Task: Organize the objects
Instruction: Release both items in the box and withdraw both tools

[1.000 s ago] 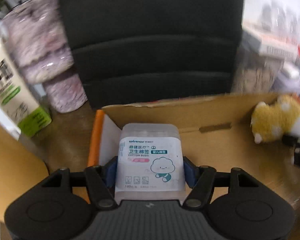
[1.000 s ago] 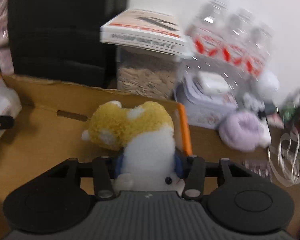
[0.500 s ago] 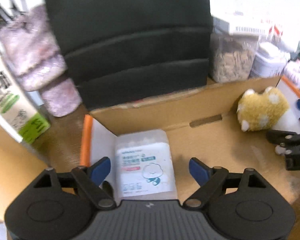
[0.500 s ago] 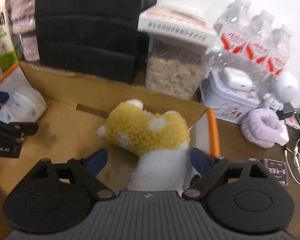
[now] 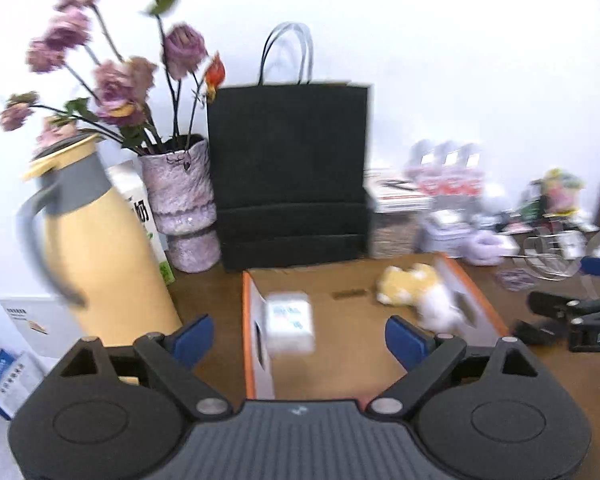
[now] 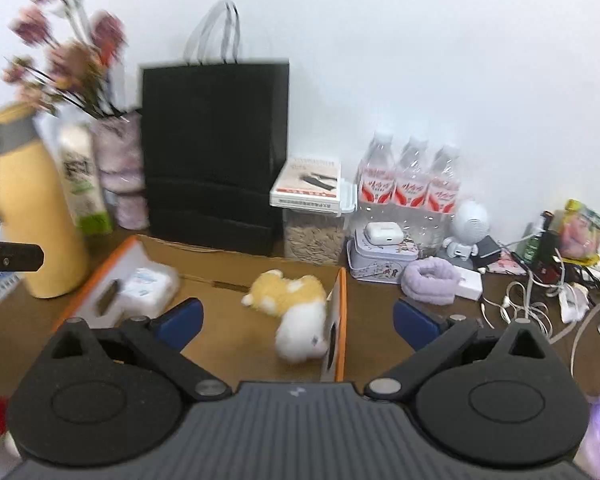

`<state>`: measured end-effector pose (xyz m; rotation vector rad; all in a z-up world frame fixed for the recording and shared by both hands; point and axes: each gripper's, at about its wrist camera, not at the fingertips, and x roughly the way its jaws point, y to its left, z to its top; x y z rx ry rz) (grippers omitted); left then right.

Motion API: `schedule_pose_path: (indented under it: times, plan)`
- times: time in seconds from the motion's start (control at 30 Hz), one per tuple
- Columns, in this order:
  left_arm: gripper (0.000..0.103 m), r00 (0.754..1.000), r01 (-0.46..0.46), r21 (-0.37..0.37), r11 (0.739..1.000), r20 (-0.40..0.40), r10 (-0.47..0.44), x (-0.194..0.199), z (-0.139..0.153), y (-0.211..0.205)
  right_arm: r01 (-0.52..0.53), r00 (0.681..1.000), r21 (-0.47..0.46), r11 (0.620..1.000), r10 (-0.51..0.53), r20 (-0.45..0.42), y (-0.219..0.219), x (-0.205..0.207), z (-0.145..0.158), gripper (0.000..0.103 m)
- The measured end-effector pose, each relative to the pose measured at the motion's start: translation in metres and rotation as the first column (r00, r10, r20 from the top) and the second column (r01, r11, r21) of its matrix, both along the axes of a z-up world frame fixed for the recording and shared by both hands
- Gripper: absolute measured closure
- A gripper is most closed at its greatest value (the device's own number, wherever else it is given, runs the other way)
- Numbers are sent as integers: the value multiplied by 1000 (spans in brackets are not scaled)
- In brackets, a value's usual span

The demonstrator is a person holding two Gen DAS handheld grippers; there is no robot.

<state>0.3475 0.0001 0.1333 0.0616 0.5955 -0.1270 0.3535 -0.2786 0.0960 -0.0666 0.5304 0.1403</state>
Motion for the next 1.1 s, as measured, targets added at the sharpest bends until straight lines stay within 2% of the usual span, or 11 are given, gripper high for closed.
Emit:
schedule_pose_path:
  times: [0.1,0.2,0.33,0.4,0.47,0.53,0.63,0.73,0.9,1.1]
  plan:
    - [5,995,67,-66,996,85,-61,-86,-16,10,-16,997,51,999,12,79,-3,-84,-19,0]
    - [1,988,94,-127,987,131,-77,-163,-51,19,8,987,103,995,-24,160,-3,-167,-41,0]
    - [1,996,74,-183,980,55,-64,-231,-100,32,28,978,56,998,-39,207,7,-260,-75,0]
    - [1,1000,11,-197,980,29,-5,-256,-117,41,37,982,21,999,-40,186,11,-285,-83,0]
    - [1,999,-27,-174,984,14,30,-272,-122,47,16,989,2,1000,-16,145,13,-306,-90,0]
    - [1,998,-48,-103,994,28,52,-284,-121,50,-23,994,3,1000,23,109,18,-319,-94,0]
    - [1,991,-88,-6,996,104,88,-298,-116,48,-58,994,8,998,57,88,24,-320,-94,0]
    - [1,987,-94,-22,995,126,97,-299,-116,47,-18,995,6,1000,17,94,25,-313,-95,0]
    - [2,991,-105,-2,994,80,105,-280,-125,41,33,999,40,999,-34,37,14,-298,-110,0]
    - [3,996,-70,-24,997,60,71,-250,-135,35,96,995,14,995,-97,25,3,-271,-118,0]
